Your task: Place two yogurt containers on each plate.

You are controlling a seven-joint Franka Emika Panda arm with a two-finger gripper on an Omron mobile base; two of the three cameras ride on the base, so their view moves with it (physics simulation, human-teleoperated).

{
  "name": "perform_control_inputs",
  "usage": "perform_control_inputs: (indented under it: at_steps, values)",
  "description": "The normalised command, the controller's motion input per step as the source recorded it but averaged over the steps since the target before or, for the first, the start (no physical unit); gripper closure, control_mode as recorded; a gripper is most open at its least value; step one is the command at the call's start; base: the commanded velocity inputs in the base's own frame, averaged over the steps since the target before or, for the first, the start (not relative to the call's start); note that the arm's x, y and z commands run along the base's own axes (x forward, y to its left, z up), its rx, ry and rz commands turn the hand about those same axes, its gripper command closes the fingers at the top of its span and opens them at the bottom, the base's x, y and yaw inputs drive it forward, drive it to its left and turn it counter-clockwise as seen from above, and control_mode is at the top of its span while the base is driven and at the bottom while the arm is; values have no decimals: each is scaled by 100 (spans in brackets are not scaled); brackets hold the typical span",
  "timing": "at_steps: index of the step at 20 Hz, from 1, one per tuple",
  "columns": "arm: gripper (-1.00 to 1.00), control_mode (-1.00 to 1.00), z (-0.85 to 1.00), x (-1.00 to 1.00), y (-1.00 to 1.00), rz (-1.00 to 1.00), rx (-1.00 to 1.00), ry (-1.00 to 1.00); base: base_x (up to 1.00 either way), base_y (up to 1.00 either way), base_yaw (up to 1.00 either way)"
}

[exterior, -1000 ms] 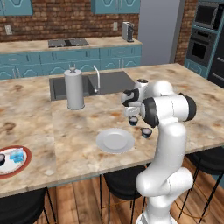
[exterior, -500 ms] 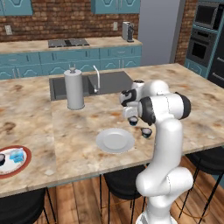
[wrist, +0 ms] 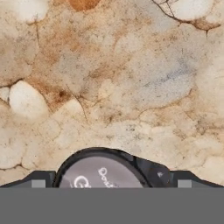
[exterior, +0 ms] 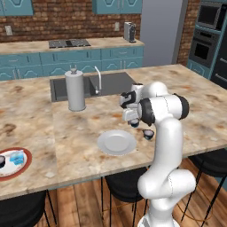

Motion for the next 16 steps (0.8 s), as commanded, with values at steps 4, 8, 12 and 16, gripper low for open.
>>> perform_control_inputs:
  at_steps: [4,8,12,16]
  values:
    - [100,-100,-7,0,0,0,0,0,0,0,0]
    - [100,-100,-1,0,0,0,0,1,0,0,0]
    - [100,-100,10,-11,0,-4,0,9,0,0,0]
    - [100,-100,54,-47,10,-9,0,17,0,0,0]
